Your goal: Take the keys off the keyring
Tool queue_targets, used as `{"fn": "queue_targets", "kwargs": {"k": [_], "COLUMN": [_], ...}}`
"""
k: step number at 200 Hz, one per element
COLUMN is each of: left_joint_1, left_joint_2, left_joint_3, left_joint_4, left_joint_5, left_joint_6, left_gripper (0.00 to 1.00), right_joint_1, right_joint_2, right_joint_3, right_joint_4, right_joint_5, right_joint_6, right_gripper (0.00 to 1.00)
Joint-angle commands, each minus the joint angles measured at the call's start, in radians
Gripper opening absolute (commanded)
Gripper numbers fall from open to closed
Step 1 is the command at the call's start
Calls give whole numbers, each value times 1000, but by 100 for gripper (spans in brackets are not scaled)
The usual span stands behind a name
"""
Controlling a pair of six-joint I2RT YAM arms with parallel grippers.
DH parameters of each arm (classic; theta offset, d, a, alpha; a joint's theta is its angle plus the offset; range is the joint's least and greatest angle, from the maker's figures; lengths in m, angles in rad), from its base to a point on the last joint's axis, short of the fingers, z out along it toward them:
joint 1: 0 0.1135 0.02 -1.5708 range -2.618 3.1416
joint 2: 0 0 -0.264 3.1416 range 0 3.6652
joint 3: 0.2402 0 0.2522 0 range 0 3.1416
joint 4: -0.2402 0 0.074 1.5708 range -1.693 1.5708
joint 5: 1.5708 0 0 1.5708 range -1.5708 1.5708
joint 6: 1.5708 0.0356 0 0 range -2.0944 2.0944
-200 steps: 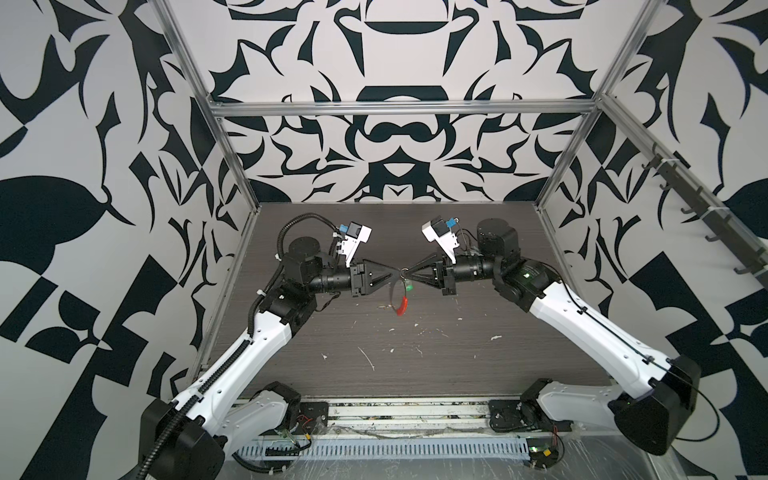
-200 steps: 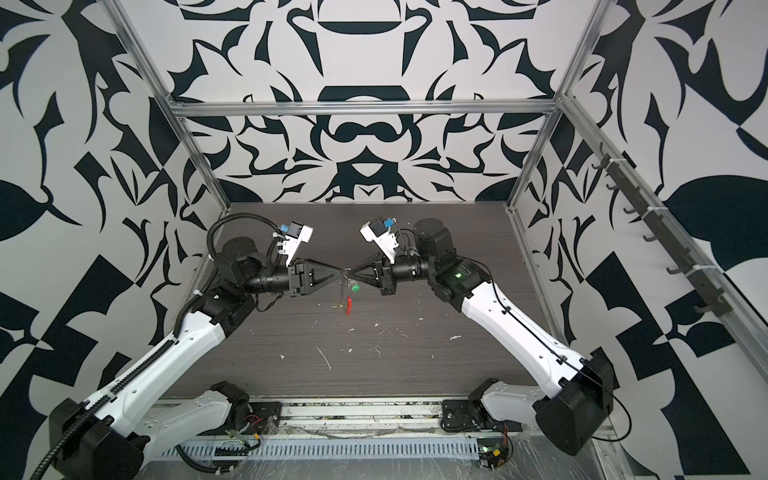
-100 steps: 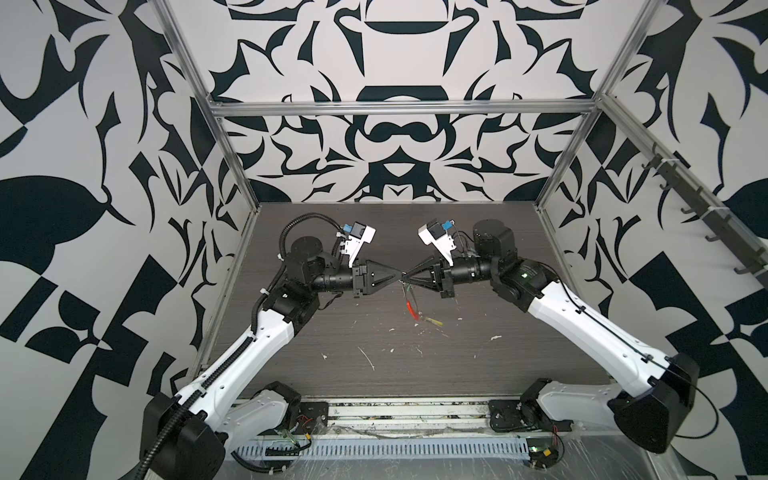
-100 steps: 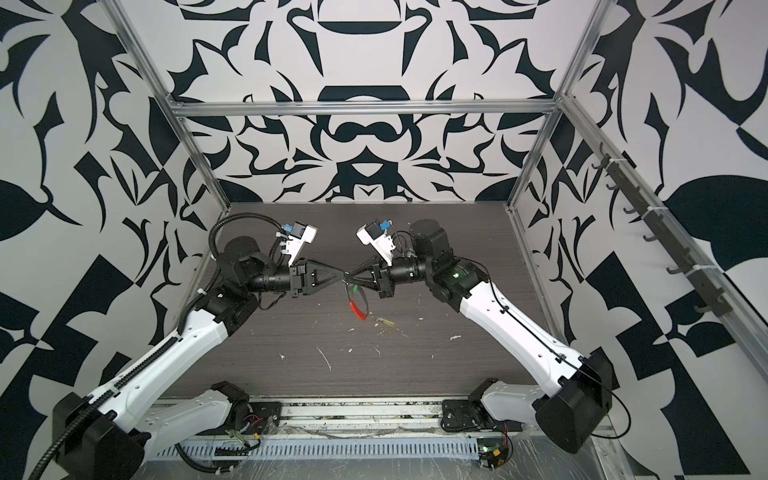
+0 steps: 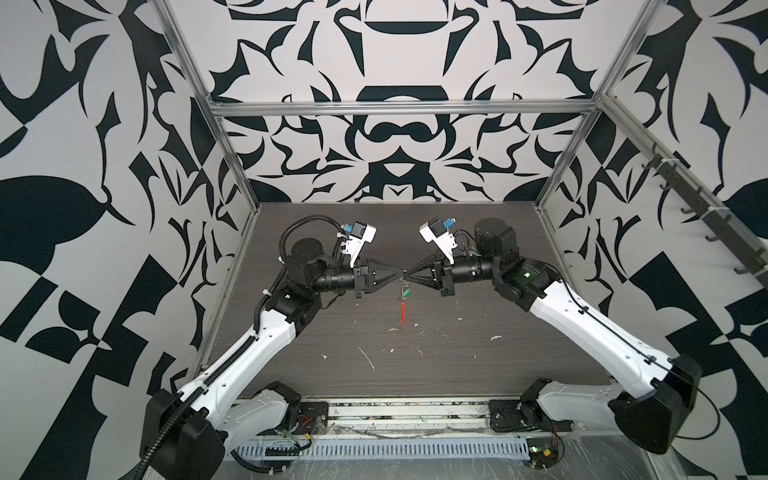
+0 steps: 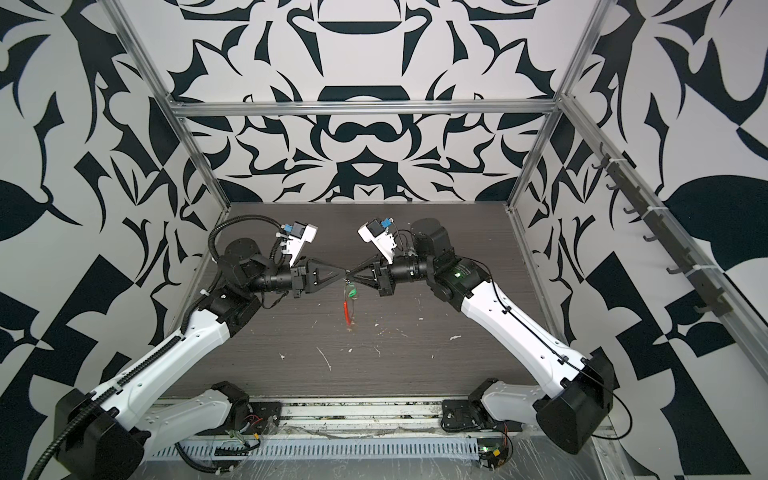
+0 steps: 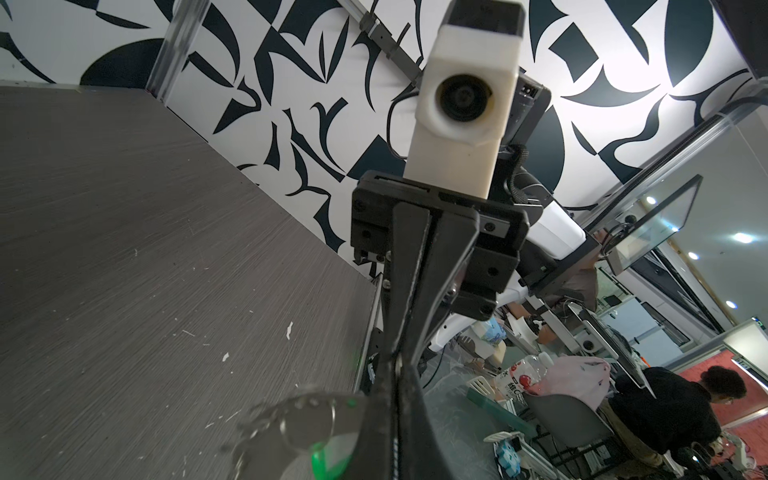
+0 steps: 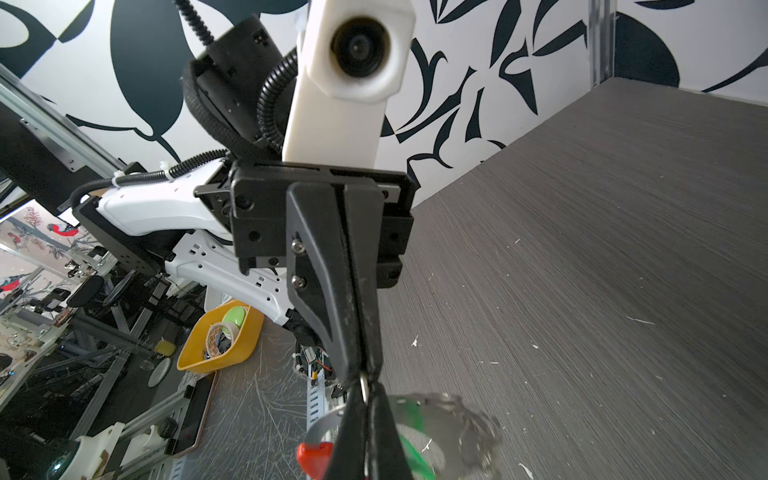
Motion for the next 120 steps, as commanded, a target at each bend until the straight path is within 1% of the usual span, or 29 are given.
{"fn": "queue_targets", "kwargs": {"k": [1,12,24,43,59,70,120], "left_joint_1": [-20,-20,-20,-21,-20,-22,-21], "left_joint_2": [-15,-27,-46,-72,-85,-90,-85], "left_joint_3": [-30,-45,-62,-90,-114,-127,-150], "left_joint_4": [121,157,206,276,360,417,626], "left_joint_5": [-51,-85,-122,-192,-243,-263,-270], "left_joint_6": [-56,-61,-63,-63,-79,-95,-178], "left_gripper": [0,0,0,0,0,0,0], "right_joint_1": [25,26,31,54,75,84,94], "right_joint_2": [-48,-78,-117,-179,-210,-217,-168], "right_joint_3": [20,-5,-41,-104,-152,-165,-178], "right_joint_4": [124,172,232,333,425,467,626], "right_joint_5": [85,127,184,314,390,407,369], "right_joint_6": [13,35,59,86,120,147,267], "right_gripper": [7,19,28,36,40,42,41]}}
